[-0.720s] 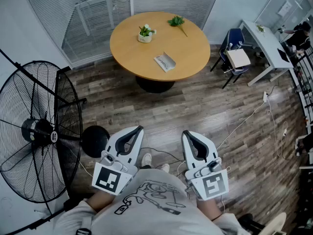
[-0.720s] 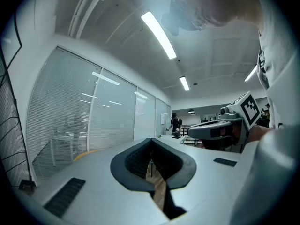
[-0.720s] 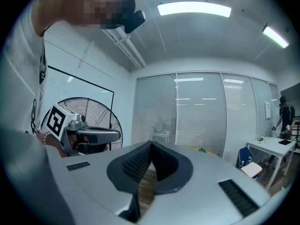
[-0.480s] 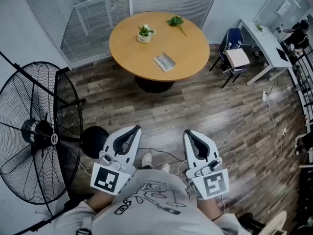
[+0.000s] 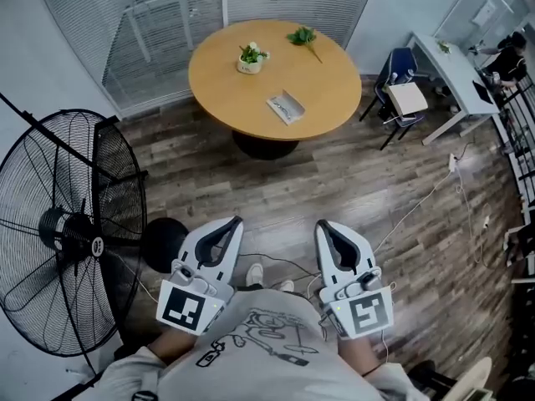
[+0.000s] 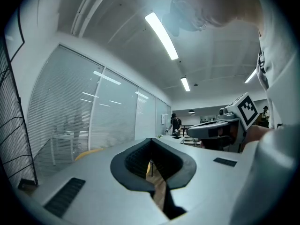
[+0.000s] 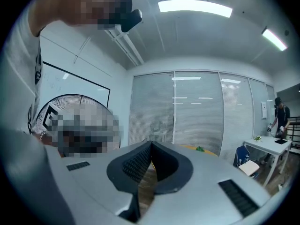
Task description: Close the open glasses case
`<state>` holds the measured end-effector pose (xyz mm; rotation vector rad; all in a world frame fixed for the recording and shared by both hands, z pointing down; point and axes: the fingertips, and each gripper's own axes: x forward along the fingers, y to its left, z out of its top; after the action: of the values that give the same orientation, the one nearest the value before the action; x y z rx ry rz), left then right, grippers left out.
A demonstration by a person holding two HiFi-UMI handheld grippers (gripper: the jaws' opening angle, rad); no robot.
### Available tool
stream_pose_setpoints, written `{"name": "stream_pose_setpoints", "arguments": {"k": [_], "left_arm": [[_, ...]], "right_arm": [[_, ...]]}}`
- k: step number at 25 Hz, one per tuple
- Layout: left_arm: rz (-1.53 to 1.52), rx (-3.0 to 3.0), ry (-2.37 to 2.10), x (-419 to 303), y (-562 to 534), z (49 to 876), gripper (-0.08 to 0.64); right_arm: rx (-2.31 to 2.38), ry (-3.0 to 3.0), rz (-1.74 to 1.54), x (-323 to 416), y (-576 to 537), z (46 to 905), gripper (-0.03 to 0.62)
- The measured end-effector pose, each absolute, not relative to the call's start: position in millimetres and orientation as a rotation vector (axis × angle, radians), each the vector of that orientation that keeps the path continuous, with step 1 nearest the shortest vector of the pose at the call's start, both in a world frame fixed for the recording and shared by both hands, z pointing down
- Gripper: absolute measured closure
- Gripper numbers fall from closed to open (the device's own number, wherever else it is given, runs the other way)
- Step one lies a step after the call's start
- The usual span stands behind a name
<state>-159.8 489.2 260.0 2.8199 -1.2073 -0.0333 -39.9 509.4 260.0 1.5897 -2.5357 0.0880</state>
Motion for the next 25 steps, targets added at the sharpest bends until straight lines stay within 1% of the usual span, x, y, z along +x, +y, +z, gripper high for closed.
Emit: {"name": "stream_pose_setpoints", "arguments": {"k": [4, 10, 14, 25], "left_arm": [[0.012, 2.831, -1.196, -171, 485, 265, 0.54], [-0.008, 2.829, -1.174, -174, 482, 264, 0.54], [-0.107, 2.797, -1.179, -174, 483, 256, 0.54], [-0.103, 2.795, -1.174, -170, 473, 262, 0.54]], "right_arm": [[1.588, -2.533, 0.081, -51, 504, 259, 0.584], [1.591, -2.518, 0.09, -57, 501, 259, 0.584], [1.591, -2.513, 0.096, -58, 503, 262, 0.584], [1.585, -2.519, 0.108, -56, 494, 269, 0.584]]}}
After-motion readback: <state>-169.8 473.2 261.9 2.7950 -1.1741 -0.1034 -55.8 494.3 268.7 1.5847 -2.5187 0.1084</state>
